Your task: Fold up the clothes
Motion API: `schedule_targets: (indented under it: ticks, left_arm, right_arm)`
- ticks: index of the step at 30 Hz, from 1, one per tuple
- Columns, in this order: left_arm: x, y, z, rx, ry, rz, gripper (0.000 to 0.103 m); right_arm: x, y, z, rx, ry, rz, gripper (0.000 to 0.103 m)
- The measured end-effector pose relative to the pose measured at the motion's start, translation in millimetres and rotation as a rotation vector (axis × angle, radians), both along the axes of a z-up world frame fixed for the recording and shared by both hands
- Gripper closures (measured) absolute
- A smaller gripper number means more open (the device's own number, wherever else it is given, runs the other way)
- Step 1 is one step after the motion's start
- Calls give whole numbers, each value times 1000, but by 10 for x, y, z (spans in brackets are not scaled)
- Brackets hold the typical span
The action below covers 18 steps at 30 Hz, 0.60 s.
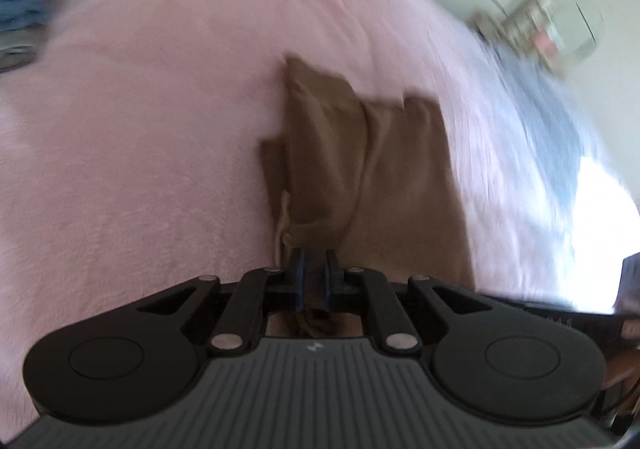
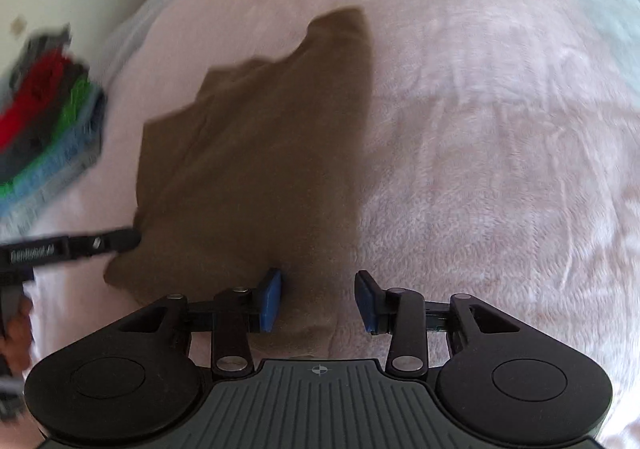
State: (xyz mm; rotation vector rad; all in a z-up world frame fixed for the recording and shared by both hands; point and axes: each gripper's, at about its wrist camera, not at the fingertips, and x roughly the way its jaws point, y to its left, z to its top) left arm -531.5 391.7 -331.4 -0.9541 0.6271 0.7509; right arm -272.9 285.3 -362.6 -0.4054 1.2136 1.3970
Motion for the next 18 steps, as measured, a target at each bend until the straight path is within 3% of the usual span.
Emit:
schedule_targets:
  ticks: [1,2,3,4,6,8,13,15,16,17,18]
  left_arm:
    - [-105,-47,37,-31,-35,56,89]
    - [-210,-95,75,-63,-70,112,88]
    - [-322,-153,90,-109,-119,177,83]
    - [-422,-240,68,-168,-181,249,78]
    - [-563,-454,3,-274,-293,383,61]
    - [-551,-600,-117,-348,-361,451,56]
    - [-249,-677,-468,-362,-432,545,50]
    - [-182,-653,-641,-359,-429,598,51]
    - [-176,-647,-717,-362,-434,626,53]
    - [-194,-650,-773,-372,-458,647,58]
    - [-212,-651,-806,-379,-483,656,74]
  right_arm:
    - [60,-24,19,2,49,-26,63]
    - [131,-52,23,0,100,-61,54]
    - [196,-85,19,-1,152,-95,35]
    - [253,-128,0,0,204,-126,28]
    - [358,-202,-51,-2,305,-184,28]
    - [420,-228,-163,-20,394,-218,28]
    - [515,-141,-480,-36,539,-314,29]
    - [552,-84,-580,-27,581,-337,34]
    - [569,-54,-620,-27,599,-346,48]
    - [575,-26,-654,-31,608,-350,52]
    - [560,1,-676,-42,603,-349,61]
